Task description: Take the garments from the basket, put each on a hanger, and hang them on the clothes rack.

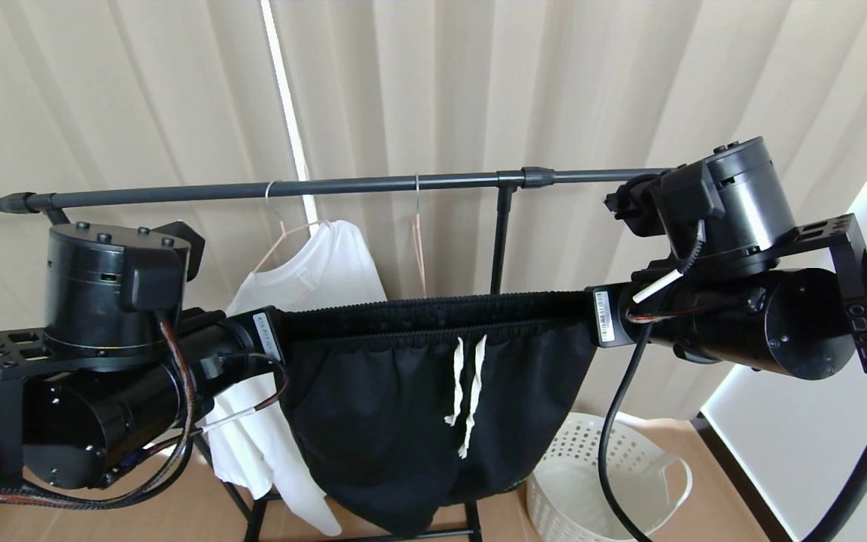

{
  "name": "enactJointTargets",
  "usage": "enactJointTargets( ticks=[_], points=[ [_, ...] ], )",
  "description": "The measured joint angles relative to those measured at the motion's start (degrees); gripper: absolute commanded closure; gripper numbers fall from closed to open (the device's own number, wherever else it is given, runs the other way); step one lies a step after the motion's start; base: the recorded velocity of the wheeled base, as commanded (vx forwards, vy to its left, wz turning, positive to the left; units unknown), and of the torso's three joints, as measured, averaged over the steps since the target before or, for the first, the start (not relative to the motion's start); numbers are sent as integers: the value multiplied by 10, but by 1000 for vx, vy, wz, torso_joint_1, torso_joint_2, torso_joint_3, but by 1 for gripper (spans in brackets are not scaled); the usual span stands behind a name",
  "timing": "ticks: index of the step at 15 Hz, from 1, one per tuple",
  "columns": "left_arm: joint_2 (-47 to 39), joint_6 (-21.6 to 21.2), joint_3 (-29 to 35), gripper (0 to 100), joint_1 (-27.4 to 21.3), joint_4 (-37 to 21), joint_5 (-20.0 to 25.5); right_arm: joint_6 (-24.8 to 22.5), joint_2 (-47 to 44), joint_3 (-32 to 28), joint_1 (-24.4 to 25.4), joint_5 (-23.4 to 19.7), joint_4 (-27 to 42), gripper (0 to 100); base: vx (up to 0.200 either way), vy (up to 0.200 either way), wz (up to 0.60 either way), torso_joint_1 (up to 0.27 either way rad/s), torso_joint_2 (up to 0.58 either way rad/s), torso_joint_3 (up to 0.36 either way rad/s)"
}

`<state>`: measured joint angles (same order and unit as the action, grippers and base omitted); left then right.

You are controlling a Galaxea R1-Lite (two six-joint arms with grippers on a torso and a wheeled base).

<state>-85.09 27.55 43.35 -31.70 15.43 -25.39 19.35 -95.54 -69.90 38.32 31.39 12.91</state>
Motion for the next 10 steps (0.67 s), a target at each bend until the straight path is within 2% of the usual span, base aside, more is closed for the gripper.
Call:
enactJointTargets(
  ticks=[6,10],
  points=[
    [-5,-8,8,100,0,3,1,-20,9,7,0,1,0,100,0,0,0,0,0,0],
    [-31,-11,41,100,5,3,2,-43,21,17,2,1,0,100,0,0,0,0,0,0]
  ],
)
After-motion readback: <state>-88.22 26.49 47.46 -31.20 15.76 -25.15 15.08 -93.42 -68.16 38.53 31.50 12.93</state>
